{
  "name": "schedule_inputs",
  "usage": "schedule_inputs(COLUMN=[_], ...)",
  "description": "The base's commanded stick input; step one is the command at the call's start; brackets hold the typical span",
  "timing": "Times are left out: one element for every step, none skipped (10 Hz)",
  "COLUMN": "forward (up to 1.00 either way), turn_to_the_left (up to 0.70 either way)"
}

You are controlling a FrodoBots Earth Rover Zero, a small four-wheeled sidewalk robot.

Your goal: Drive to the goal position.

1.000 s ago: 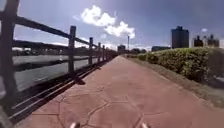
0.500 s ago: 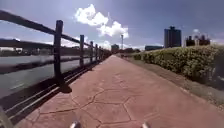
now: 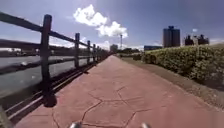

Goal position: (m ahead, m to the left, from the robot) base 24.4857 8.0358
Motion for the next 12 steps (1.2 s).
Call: schedule_inputs(forward=[0.85,0.85,0.85,0.85,0.85,0.85,0.85,0.85,0.85,0.85,0.85,0.85], turn_to_the_left=[0.0,0.0,0.0,0.0,0.0,0.0,0.0,0.0,0.0,0.0,0.0,0.0])
